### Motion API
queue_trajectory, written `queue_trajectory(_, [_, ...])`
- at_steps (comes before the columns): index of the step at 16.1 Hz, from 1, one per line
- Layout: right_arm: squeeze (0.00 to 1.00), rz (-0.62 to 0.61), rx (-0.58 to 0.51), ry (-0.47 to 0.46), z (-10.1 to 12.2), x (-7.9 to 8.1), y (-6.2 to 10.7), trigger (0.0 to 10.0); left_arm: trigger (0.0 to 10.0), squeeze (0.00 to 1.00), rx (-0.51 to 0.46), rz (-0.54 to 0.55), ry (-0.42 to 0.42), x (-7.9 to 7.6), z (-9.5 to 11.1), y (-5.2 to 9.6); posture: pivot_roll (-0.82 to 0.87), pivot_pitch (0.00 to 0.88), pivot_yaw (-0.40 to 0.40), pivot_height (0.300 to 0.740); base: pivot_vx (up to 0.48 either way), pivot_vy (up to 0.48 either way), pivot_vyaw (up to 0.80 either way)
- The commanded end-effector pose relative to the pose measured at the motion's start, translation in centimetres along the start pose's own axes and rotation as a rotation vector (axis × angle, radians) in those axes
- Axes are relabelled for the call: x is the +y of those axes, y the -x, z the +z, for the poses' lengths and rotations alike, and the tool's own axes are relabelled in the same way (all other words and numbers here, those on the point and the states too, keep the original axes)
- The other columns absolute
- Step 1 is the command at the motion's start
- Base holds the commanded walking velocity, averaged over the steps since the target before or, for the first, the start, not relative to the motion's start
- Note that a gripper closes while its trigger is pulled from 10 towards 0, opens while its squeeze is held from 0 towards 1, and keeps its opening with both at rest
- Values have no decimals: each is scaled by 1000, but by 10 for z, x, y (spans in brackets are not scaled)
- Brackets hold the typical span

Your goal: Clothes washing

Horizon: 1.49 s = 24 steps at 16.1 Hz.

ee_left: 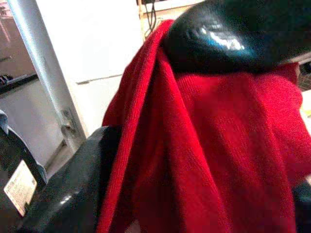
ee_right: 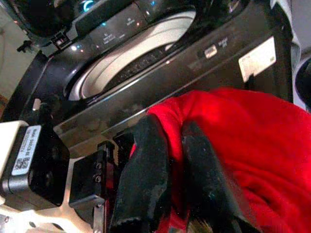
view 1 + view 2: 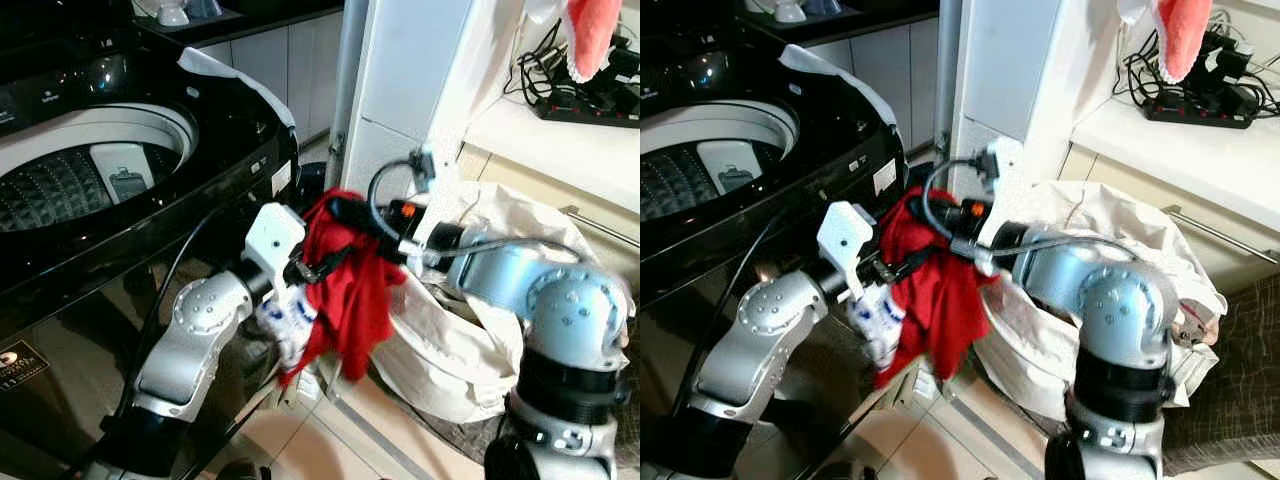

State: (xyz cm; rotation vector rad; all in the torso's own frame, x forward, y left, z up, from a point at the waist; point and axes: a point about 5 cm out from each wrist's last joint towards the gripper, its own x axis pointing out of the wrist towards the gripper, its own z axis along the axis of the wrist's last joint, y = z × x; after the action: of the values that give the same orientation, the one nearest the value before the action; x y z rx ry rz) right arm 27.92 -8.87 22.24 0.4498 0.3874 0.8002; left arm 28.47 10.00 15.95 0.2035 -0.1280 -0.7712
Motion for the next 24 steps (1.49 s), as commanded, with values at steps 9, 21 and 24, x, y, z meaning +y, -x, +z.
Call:
queue_trajectory(9, [0, 0, -5, 23, 2, 6, 1, 0, 0, 0, 1, 13, 38, 5, -2, 2, -2, 0, -72, 740, 0, 0, 0])
queue_trajectory(21, [1000, 47, -35, 46, 13, 9, 4, 10000, 0, 0, 22, 80, 28, 19, -1, 2, -6, 0, -68, 740, 0, 0, 0])
queue_trajectory(24, [1000, 52, -98, 106, 28, 7, 14, 10000, 0, 0, 31, 198, -49, 45, 8, 0, -9, 0, -58, 740, 0, 0, 0])
